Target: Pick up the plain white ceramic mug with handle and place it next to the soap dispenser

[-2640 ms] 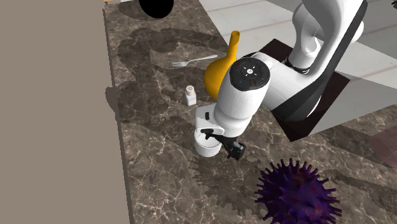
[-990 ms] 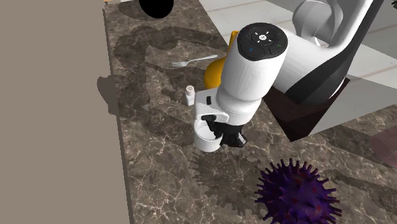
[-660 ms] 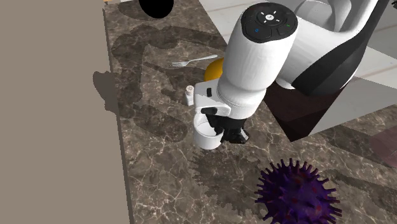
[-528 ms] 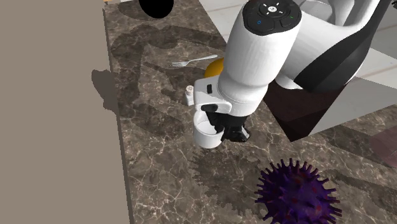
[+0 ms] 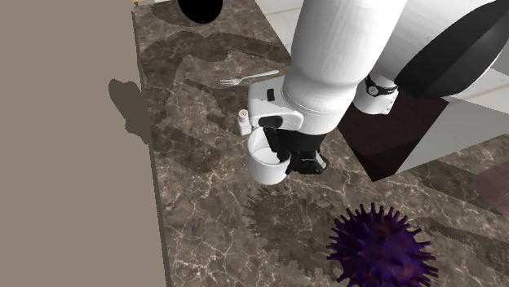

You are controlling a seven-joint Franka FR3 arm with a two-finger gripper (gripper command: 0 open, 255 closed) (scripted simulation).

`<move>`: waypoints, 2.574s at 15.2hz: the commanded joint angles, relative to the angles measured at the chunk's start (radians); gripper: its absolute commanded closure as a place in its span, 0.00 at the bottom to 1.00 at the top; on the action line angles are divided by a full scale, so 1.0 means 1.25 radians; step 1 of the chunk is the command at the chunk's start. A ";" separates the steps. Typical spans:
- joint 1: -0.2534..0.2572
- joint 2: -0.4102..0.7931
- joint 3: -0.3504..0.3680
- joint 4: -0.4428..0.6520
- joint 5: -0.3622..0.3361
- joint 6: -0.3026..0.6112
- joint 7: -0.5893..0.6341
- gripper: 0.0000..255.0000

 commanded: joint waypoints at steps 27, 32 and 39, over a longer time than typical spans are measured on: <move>0.024 -0.095 0.019 0.136 0.004 -0.232 0.038 1.00; 0.052 -0.222 0.047 -0.012 0.015 -0.210 0.093 1.00; 0.093 -0.375 0.097 -0.165 0.043 -0.209 0.177 1.00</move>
